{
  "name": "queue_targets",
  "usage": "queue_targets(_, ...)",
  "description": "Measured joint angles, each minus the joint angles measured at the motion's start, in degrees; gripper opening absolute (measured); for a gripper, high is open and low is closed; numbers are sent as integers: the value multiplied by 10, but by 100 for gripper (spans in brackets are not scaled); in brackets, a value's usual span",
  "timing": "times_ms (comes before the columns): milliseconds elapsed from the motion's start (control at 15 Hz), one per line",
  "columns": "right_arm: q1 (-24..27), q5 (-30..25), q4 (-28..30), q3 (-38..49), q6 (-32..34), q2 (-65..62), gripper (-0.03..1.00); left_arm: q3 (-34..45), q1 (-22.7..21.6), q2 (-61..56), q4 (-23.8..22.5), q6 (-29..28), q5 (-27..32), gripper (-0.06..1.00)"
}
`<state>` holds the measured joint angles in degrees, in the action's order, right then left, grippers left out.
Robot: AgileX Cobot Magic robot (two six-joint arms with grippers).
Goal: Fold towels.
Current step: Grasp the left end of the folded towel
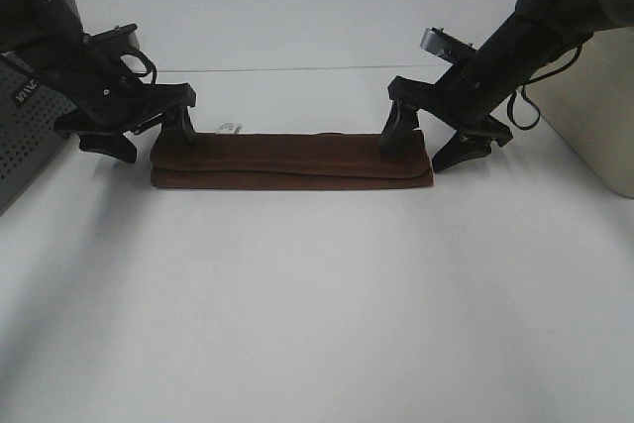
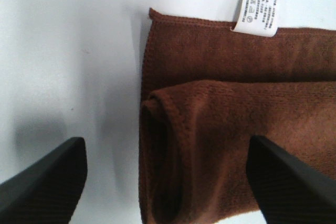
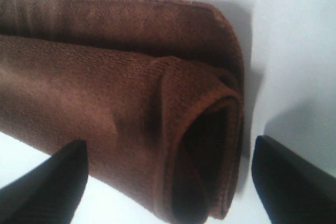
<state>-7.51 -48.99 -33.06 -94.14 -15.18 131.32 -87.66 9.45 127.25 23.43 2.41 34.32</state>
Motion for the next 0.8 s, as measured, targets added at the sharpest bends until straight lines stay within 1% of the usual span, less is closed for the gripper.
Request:
queue_targets(267, 0, -2, 0, 0, 0, 0, 81, 0, 1, 1, 0, 1, -19, 79)
queue_targets(467, 0, -2, 0, 0, 0, 0, 81, 0, 7, 13, 1, 3, -28, 76)
queue_targets(600, 0, -1, 0, 0, 0, 0, 81, 0, 15, 19, 1, 11, -29, 75)
queue_targets(733, 0, 1, 0, 0, 0, 0, 81, -1, 19, 27, 2, 15, -31, 72)
queue_targets(800, 0, 1, 0, 0, 0, 0, 81, -2, 20, 30, 2, 15, -32, 68)
